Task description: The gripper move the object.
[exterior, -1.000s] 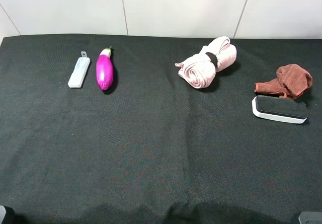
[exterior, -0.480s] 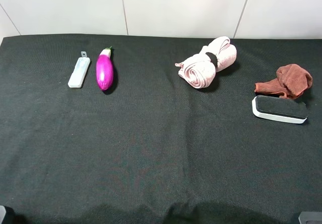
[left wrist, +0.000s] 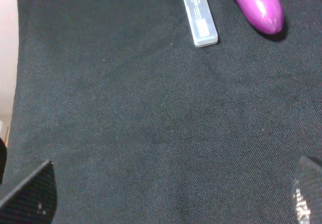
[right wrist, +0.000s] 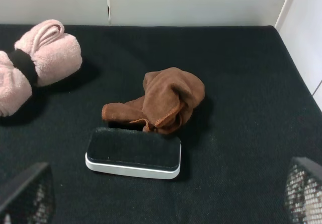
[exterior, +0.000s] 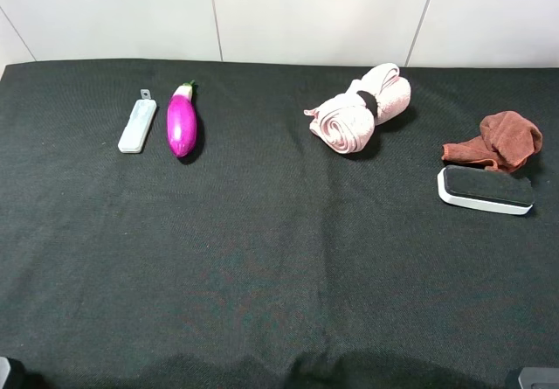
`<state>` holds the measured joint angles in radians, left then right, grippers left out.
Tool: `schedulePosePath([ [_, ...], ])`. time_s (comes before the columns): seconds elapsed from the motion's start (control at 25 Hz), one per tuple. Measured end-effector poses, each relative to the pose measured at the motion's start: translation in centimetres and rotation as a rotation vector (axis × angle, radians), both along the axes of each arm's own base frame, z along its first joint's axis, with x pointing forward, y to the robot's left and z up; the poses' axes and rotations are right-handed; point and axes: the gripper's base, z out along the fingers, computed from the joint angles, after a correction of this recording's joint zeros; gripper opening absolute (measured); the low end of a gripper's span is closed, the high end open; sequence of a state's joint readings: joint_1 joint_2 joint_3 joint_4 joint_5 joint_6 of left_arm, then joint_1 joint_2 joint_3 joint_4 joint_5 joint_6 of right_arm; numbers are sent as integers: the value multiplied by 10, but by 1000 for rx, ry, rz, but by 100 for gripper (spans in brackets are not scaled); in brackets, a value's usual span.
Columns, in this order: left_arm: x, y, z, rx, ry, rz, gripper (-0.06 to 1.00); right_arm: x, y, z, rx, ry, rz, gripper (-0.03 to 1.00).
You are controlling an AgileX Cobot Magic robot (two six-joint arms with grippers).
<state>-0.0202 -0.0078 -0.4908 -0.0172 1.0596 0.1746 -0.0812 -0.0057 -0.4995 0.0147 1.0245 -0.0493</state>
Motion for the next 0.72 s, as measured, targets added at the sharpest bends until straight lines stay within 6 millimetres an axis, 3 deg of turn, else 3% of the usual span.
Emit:
schedulePosePath([
  [0.72, 0, 0, 0, 0, 0, 0, 99, 0, 0, 0, 0, 0, 0, 69],
])
